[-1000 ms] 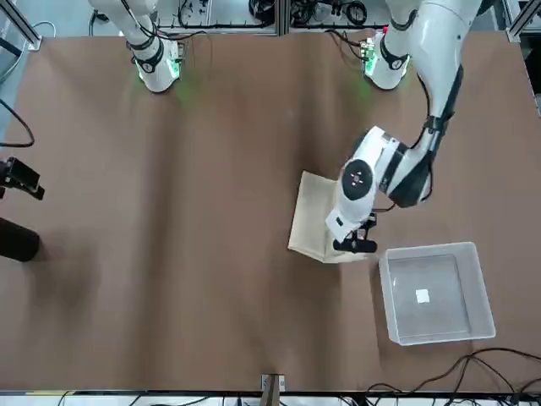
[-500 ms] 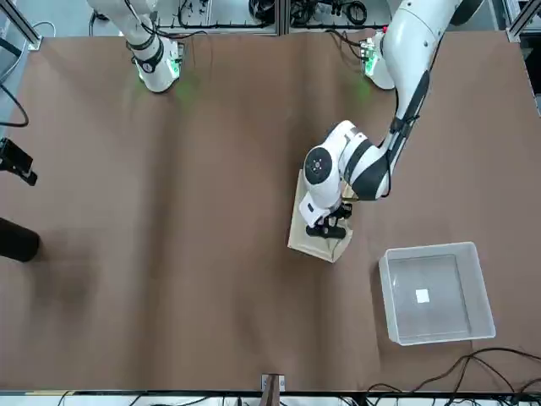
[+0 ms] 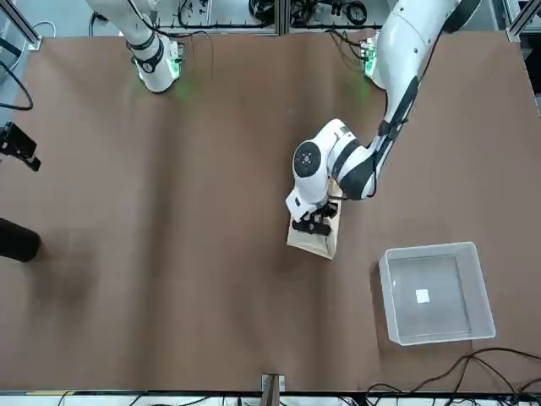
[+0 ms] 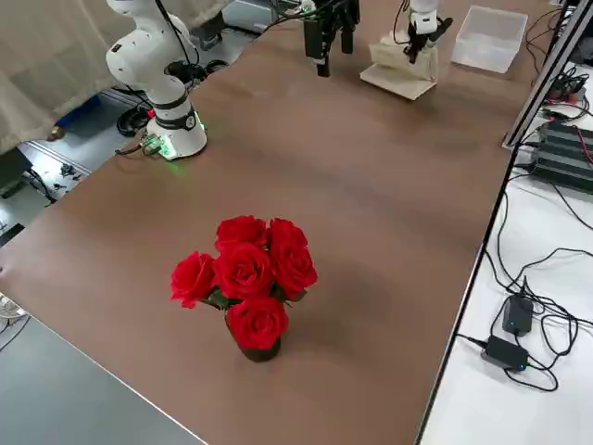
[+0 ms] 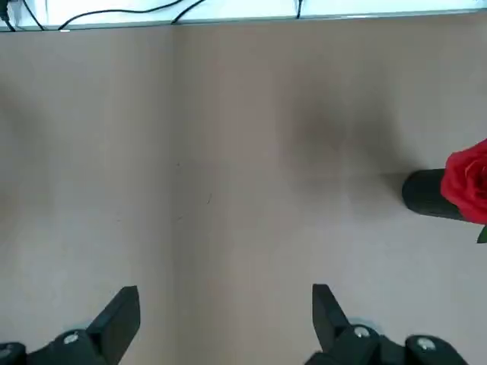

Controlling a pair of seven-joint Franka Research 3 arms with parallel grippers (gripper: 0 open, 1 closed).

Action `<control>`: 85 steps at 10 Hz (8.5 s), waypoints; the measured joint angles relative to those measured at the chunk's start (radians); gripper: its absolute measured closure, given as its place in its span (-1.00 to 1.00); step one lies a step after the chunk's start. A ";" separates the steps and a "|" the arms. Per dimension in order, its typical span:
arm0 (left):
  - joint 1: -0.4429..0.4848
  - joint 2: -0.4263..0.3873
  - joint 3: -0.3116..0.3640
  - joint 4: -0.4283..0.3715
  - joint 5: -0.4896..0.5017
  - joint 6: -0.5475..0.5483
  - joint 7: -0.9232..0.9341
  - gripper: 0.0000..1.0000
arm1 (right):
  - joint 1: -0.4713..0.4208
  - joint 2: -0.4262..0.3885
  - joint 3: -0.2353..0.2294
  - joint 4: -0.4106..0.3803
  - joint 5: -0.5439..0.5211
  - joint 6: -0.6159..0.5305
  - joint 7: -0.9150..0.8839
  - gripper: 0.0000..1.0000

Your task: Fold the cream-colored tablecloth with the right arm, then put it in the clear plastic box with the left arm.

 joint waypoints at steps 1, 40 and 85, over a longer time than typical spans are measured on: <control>0.000 0.011 -0.006 0.009 0.000 0.009 0.000 0.73 | 0.004 0.000 -0.006 -0.004 0.000 0.000 -0.001 -1.00; 0.043 -0.007 0.282 -0.295 -1.222 0.435 0.938 -0.79 | 0.035 -0.013 -0.025 -0.005 0.000 -0.104 -0.004 -1.00; 0.199 0.157 0.634 0.612 -0.523 -0.227 1.671 0.69 | 0.034 -0.026 -0.016 -0.010 0.000 -0.152 -0.042 -1.00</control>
